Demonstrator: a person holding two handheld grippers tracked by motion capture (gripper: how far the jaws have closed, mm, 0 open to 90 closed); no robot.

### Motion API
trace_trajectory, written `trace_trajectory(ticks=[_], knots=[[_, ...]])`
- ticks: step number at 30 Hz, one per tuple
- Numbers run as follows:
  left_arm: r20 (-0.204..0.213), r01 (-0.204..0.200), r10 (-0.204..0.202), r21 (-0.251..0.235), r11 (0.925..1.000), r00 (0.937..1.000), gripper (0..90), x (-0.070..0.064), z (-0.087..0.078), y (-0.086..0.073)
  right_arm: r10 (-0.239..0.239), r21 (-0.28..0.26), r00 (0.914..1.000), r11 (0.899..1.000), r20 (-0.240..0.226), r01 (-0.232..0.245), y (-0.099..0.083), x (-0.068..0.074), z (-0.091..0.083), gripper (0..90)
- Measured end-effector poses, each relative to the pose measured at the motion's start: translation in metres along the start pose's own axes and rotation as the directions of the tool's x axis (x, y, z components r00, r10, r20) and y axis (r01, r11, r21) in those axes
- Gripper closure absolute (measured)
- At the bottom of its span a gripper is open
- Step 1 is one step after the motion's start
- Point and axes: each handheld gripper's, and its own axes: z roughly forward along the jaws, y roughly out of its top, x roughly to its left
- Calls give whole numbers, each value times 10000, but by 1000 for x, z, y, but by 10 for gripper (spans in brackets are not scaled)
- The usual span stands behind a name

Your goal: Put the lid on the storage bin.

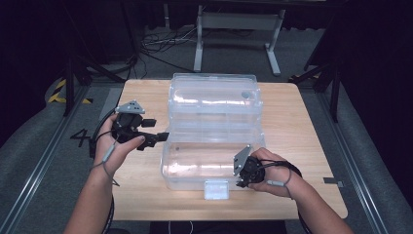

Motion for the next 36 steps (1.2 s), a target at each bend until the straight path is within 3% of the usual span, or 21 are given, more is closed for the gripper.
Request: trace_trajectory(ticks=[8, 14, 20, 28, 31, 36], knots=[[124, -485, 484, 80, 9988, 9988, 294, -5, 10, 31, 42, -160, 9998, 9999, -172, -45, -2, -2, 0, 827], [164, -873, 862, 911, 9920, 9961, 295, -2, 30, 50, 86, -435, 9998, 9990, -153, -93, -6, -1, 1, 827], [519, -1288, 1253, 726, 9890, 9908, 295, -8, 46, 70, 62, -526, 9998, 9986, -195, -72, -7, -3, 1, 827], [906, -1555, 1499, 589, 9861, 9846, 309, 3, 66, 83, -44, -650, 9998, 9979, -197, 32, -8, -4, 2, 825], [1237, -1784, 1701, 593, 9822, 9776, 309, -3, 73, 89, 92, -656, 9995, 9978, -291, -110, -9, -4, 2, 825], [1333, -2222, 2098, 864, 9712, 9686, 311, -10, 89, 103, 52, -714, 9995, 9974, -318, -75, -9, -5, 2, 824]])
